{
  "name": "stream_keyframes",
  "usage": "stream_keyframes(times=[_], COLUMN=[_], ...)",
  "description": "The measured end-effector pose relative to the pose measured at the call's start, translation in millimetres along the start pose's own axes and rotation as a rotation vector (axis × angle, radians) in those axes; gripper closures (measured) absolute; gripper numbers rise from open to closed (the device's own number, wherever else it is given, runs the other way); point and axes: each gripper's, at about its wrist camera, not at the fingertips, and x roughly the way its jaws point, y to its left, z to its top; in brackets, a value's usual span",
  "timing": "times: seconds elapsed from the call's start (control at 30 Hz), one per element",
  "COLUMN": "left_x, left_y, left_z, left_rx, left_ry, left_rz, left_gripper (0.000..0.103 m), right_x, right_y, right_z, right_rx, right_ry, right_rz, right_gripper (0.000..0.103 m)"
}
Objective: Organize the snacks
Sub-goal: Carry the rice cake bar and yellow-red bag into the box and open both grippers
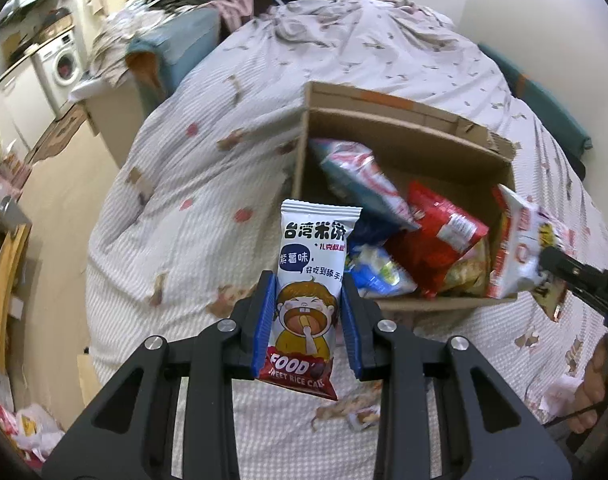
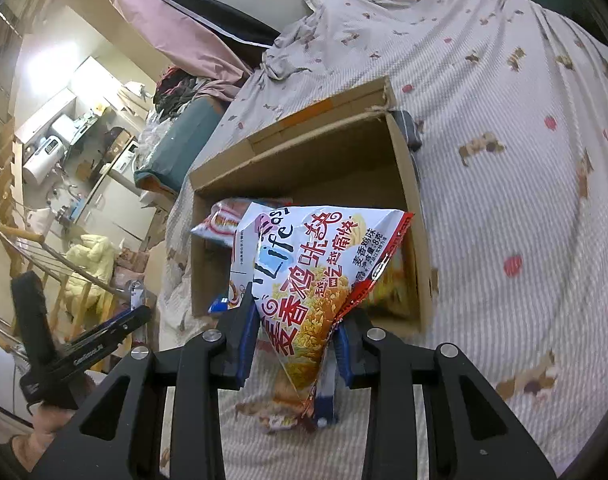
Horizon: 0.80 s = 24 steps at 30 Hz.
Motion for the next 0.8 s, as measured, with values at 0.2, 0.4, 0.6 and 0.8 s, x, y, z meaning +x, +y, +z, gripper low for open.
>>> stream_keyframes(times=[0.2, 0.4, 0.6, 0.8], left_x=[28, 67, 94, 109], left_y=[-28, -46, -43, -43], left_z=[16, 22, 19, 18], left_rx=[0.03, 0.041, 0.017, 0.015], left_ry=[0.015, 0.077, 0.136, 0.16], left_rz=[-0.025, -0.041, -0.059, -0.063], left_gripper=[0.076, 0.076, 0.076, 0.076], right_x=[24, 66, 98, 115], right_y=[-4, -2, -11, -8], right_z=[24, 43, 50, 54], right_rx=[-0.002, -0.033, -0.033, -0.078], right_ry=[0.005, 0.054, 0.109, 0.107], right_rz=[-0.041, -0.081, -0.162, -0.197], right_gripper=[0.069, 0.069, 0.069, 0.068])
